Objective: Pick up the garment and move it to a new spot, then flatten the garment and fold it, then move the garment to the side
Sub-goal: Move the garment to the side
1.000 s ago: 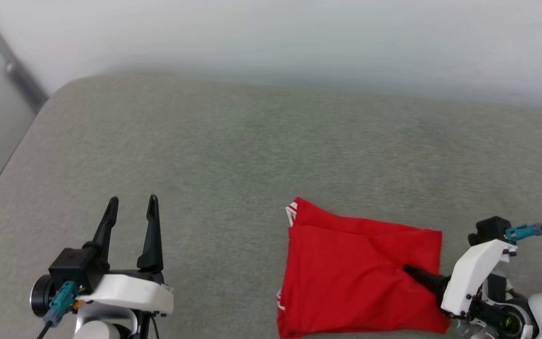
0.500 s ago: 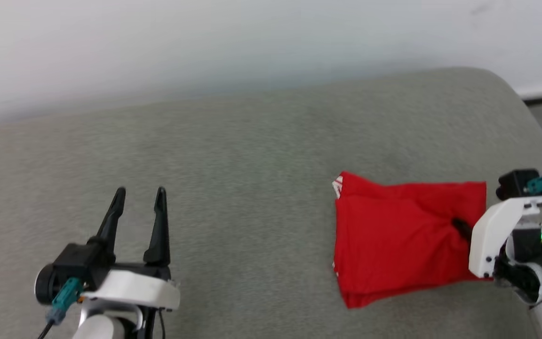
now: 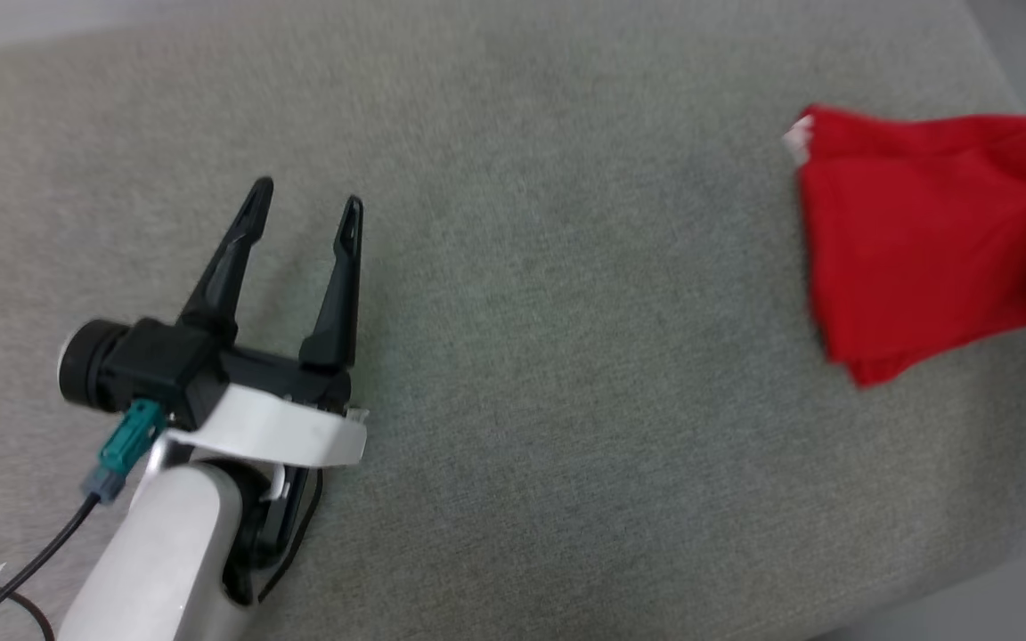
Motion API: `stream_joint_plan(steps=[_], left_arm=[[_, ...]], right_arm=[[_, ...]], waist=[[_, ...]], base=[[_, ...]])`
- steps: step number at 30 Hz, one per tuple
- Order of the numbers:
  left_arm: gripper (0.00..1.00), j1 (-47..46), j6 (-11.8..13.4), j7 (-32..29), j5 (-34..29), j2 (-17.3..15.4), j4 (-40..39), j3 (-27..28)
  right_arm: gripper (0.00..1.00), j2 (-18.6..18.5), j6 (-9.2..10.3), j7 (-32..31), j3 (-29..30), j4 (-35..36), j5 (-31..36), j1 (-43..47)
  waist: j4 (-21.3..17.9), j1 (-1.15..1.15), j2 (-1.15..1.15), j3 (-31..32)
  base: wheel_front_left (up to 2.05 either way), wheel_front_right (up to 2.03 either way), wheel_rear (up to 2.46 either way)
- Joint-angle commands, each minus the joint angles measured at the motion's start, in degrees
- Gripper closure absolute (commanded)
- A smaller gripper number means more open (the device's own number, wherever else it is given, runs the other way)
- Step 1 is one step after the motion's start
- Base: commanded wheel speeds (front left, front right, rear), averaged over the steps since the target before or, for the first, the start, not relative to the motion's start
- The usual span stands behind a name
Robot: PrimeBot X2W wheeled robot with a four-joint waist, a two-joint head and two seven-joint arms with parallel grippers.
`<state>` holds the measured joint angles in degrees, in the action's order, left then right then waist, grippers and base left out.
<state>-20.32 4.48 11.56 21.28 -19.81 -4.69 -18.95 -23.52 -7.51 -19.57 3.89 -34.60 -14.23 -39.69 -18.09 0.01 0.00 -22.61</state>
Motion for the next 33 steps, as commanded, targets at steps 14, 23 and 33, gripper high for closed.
stream_joint_plan(steps=[14, 23, 33], left_arm=[[0.0, -6.0, -1.3, -0.7, -1.3, -1.3, -0.1, -1.0], [0.0, -1.9, -0.1, 0.3, 0.1, -1.3, 2.0, -0.1], [0.0, 6.9, 2.7, 2.3, 3.2, 0.8, 4.5, 1.9]], right_arm=[[0.0, 3.0, 0.05, 23.6, 17.4, -10.2, 14.9, -5.8], [0.0, 5.0, 0.04, 32.0, 22.0, -11.4, 19.8, -2.7], [0.0, 9.8, 0.04, 32.7, 14.7, -2.1, 17.6, 8.5]], waist=[[2.0, -0.01, 0.0, -11.6], [1.2, -0.01, 0.0, -5.0], [3.3, -0.01, 0.0, 7.9]], base=[[0.0, 0.0, 0.0], [0.0, 0.0, 0.0], [0.0, 0.0, 0.0]])
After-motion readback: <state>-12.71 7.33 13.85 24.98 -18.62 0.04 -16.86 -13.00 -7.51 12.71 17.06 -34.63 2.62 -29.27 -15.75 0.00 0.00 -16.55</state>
